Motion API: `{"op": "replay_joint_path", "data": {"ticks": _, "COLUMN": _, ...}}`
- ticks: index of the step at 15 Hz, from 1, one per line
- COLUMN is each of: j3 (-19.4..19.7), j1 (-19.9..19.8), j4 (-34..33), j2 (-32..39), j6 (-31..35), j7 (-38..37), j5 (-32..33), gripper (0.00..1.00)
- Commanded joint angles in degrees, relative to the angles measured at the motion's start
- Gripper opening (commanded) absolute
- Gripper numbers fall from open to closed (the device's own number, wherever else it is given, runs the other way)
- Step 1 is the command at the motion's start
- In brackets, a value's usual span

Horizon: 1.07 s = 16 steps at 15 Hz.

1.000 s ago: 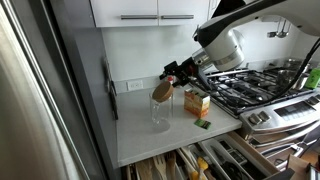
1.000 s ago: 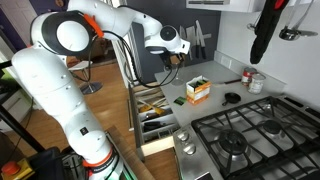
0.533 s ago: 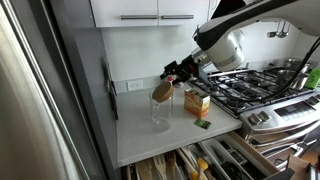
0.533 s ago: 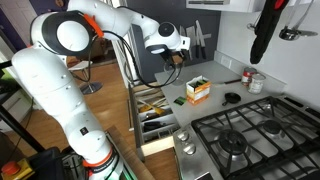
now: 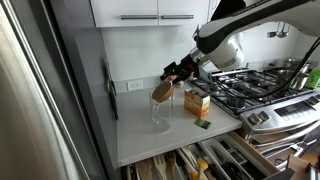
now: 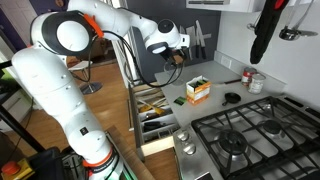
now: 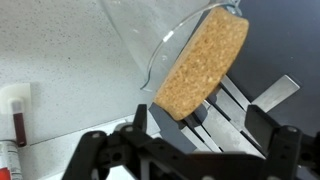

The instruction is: Put the brown lid on the transparent jar

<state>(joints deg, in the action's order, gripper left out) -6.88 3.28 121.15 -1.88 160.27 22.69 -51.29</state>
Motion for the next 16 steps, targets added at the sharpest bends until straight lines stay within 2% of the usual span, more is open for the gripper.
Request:
{"op": "replay_joint_path", "data": {"ticks": 1, "j3": 0.0, "j1": 0.0, "j4": 0.0, "j2": 0.0, "j6": 0.0, "j7": 0.0, "j5": 0.0, "gripper": 1.00}}
{"op": "replay_joint_path", "data": {"ticks": 5, "j3": 0.0, "j1": 0.0, "j4": 0.0, "j2": 0.0, "j6": 0.0, "j7": 0.0, "j5": 0.0, "gripper": 1.00}}
{"op": "replay_joint_path", "data": {"ticks": 8, "j3": 0.7, "j1": -1.4, "j4": 1.6, "j2": -2.3, "j6": -2.1, "j7": -1.9, "j5": 14.8, "gripper": 1.00}}
{"op": "replay_joint_path", "data": {"ticks": 9, "j3": 1.9, "j1": -1.2, "j4": 1.8, "j2": -3.3, "j6": -3.9, "j7": -2.7, "j5": 19.5, "gripper": 1.00}}
{"op": "replay_joint_path", "data": {"ticks": 11, "j3": 2.1, "j1": -2.6, "j4": 1.1, "j2": -4.8, "j6": -9.1, "j7": -3.5, "j5": 27.8, "gripper": 1.00}}
{"op": "replay_joint_path", "data": {"ticks": 12, "j3": 3.7, "j1": -1.4, "j4": 0.3, "j2": -5.5, "j6": -12.3, "j7": -3.2, "j5": 29.8, "gripper": 1.00}}
{"op": "replay_joint_path", "data": {"ticks": 16, "j3": 5.4, "j1": 0.0, "j4": -3.4, "j2": -7.4, "j6": -26.4, "j7": -0.1, "j5": 30.1, "gripper": 1.00}}
